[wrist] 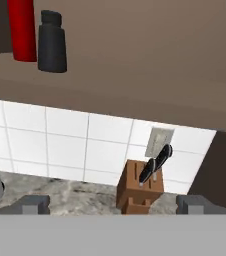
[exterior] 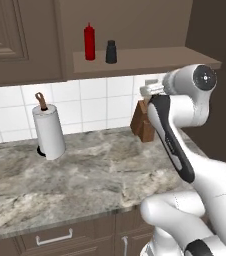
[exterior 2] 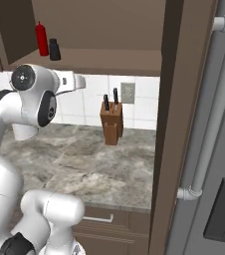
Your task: Collect the paprika, ketchup, and shaker from the cabinet and place them next to the stove.
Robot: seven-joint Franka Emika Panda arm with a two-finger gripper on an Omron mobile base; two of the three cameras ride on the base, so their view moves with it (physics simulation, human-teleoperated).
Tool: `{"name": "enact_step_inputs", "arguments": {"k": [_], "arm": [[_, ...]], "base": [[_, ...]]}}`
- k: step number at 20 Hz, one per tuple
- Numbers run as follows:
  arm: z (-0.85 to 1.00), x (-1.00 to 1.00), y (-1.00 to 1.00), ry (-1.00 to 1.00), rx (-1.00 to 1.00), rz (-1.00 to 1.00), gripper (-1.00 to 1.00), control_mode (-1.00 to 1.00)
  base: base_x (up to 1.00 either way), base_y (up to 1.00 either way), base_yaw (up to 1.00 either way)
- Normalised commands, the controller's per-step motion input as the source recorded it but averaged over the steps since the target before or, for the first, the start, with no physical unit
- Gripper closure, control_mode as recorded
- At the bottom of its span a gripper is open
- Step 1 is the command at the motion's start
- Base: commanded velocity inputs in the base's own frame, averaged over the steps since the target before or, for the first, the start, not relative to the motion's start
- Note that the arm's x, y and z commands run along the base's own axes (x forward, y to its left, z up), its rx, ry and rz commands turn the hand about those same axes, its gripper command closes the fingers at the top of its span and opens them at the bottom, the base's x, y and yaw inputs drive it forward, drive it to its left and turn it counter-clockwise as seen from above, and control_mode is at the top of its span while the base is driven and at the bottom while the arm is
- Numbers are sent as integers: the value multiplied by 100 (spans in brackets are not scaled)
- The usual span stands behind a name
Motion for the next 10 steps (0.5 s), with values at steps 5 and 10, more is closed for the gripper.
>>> {"name": "enact_step_inputs", "arguments": {"k": [5,10], "arm": [[57,44,18,-8,-4,0,-100,-100],[61,25,32,-10,-5,0,-100,-100]], "base": [[0,0,0],[0,0,0]]}}
